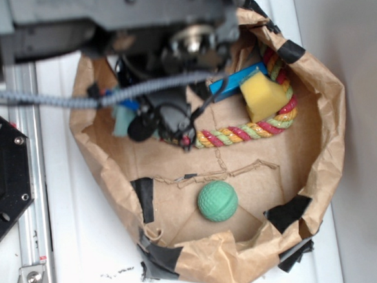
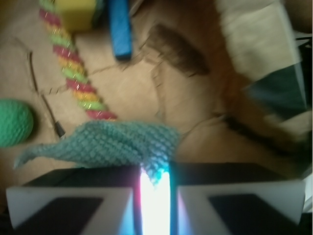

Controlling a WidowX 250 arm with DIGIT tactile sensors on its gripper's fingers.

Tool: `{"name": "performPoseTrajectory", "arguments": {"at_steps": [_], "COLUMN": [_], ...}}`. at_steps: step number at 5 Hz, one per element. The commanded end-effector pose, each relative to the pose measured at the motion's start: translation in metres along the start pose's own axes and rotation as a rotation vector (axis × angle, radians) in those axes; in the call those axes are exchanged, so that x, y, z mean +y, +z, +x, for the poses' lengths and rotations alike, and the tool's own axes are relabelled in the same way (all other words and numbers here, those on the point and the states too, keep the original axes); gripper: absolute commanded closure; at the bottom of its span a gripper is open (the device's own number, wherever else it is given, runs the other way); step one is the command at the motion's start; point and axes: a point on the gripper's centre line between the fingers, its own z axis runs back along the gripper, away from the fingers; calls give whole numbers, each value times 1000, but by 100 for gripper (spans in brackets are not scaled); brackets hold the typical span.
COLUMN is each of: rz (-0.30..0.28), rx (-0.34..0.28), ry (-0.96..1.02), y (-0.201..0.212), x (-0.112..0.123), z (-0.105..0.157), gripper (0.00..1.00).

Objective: Grab the blue cloth.

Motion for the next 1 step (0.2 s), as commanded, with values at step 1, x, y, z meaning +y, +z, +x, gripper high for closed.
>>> {"name": "performPoseTrajectory", "arguments": {"at_steps": [1], "rz": [24], "rx": [-225], "ry": [44], "y": [23], "x": [-3], "z": [-6], "gripper": [100]}}
